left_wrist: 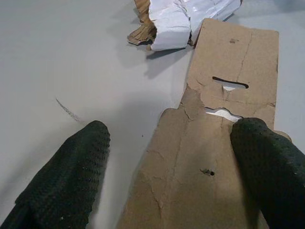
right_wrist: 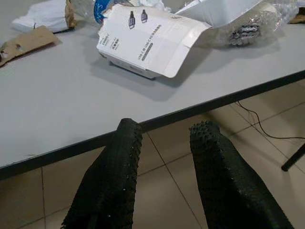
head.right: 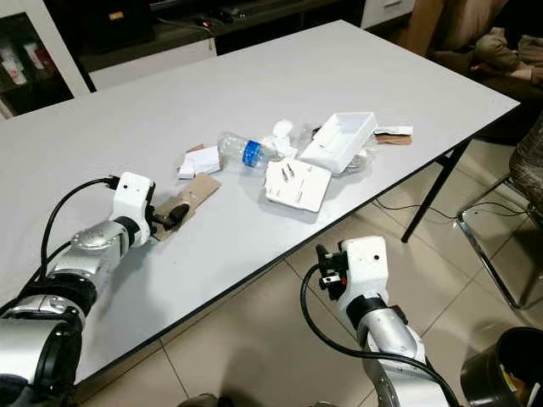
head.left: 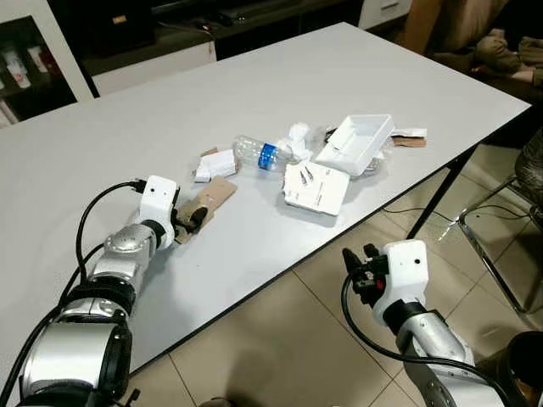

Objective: Picking trash to rubbish bin

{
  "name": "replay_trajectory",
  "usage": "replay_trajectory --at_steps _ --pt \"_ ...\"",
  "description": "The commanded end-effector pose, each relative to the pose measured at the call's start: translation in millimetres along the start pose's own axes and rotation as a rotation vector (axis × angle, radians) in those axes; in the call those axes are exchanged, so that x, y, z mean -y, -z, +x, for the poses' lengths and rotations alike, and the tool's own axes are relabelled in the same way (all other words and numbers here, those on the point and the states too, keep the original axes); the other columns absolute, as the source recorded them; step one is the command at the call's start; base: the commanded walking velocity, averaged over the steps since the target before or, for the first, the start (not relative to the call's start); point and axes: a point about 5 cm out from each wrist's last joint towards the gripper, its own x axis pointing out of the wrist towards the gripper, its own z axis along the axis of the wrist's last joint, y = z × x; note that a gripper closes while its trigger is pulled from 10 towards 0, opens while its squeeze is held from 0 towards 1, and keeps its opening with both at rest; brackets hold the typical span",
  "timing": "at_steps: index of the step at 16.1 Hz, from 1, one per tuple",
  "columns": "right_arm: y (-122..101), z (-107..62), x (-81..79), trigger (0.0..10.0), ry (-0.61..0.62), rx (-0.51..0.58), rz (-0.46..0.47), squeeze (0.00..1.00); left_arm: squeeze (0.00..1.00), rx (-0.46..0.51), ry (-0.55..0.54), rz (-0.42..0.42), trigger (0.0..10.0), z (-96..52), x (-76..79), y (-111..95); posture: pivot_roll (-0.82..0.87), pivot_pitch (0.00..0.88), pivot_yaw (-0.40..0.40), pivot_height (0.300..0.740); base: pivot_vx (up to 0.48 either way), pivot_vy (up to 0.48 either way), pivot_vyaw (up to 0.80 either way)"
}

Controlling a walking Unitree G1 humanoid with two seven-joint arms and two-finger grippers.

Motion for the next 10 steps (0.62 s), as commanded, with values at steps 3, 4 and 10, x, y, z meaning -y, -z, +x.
replay_trajectory --at_steps 3,4,10 --pt "-7 2.8 -1.3 10.0 -0.009 0.017 -0.001 0.00 0.00 -0.118 0.063 -0.062 0.0 -5.2 0.8 24 -0.06 0.119 0.036 0.740 0.000 0.000 0.00" --pt "-8 4.8 -1.3 10.0 -0.009 0.018 -0.002 0.00 0.00 -0.110 0.085 -0.077 0.0 -6.0 -0.3 23 -0.06 0.111 0.035 0.740 0.000 0.000 0.00" --pt "-7 12.4 -3.0 10.0 -0.008 0.020 0.004 0.00 0.00 -0.106 0.133 -0.085 0.0 -9.2 -1.7 26 -0.03 0.101 0.035 0.740 0.000 0.000 0.00"
